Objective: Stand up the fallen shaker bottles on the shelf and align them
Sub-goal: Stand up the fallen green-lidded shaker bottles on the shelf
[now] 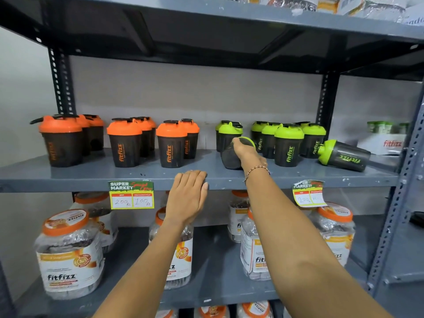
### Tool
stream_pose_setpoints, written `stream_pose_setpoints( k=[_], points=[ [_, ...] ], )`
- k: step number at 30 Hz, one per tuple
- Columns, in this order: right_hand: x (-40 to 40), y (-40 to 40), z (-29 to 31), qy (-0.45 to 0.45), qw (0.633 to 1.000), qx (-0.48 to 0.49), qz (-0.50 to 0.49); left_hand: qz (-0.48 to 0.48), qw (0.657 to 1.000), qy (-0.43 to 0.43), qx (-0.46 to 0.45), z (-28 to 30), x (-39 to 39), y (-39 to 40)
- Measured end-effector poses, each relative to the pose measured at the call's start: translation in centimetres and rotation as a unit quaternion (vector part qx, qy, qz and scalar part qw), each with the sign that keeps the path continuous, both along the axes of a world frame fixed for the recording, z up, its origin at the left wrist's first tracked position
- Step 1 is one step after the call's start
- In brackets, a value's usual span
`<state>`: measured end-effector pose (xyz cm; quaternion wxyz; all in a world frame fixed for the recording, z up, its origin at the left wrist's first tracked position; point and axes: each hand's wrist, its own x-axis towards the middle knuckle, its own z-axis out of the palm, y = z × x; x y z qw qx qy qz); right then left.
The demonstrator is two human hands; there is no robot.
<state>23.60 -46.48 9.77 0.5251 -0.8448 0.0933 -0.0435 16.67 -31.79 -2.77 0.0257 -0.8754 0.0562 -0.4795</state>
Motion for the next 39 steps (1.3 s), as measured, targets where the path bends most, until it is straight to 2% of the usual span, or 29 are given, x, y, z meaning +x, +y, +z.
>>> stream_pose_setpoints(
  k=[3, 10, 14, 19, 21, 24, 27, 29, 32, 36, 39],
  points=[
    [-0.6, 0.2, -0.2, 0.021, 0.998, -0.054, -0.025, -0.003, 1.000, 0.006, 0.000, 0.1, -0.2, 0.1],
    [-0.7, -1.8, -0.1, -0.040, 0.991, -0.124, -0.011, -0.007, 1.000, 0.008, -0.005, 0.1, -0.4, 0.1],
    [-1.9, -2.7, 1.3, -0.026, 0.979, -0.193, 0.066, -0.005, 1.000, 0.014, 0.005, 0.3, -0.4, 0.3],
    [-3.6, -3.4, 2.6, 0.019, 0.971, -0.201, 0.129, 0.042, 0.999, -0.001, -0.034, -0.5, -0.8, 1.6],
    [-3.6, -4.1, 2.7, 0.033, 0.979, -0.142, 0.140, 0.049, 0.999, 0.006, -0.017, -0.4, -1.0, 1.8],
    [-2.7, -5.2, 1.4, 0.028, 0.993, 0.034, 0.112, 0.056, 0.998, 0.012, -0.010, -0.2, -1.1, 1.8],
    [-2.1, -5.5, -0.5, -0.022, 0.975, 0.180, 0.131, 0.059, 0.998, 0.009, -0.012, -0.6, -1.1, 1.8],
    [-2.1, -5.1, -1.2, -0.050, 0.958, 0.237, 0.154, 0.058, 0.998, 0.002, -0.013, -0.6, -0.9, 1.8],
    [-1.3, -3.5, -1.5, -0.093, 0.958, 0.243, 0.121, 0.060, 0.998, -0.003, -0.020, -0.5, -0.8, 1.6],
    [-0.5, -1.8, -2.0, -0.135, 0.986, 0.096, 0.021, 0.055, 0.998, -0.013, -0.030, -0.7, -0.8, 1.5],
    [-0.1, -1.1, -2.1, -0.150, 0.988, 0.039, 0.006, 0.052, 0.998, -0.020, -0.032, -0.8, -0.7, 1.6]
  ],
)
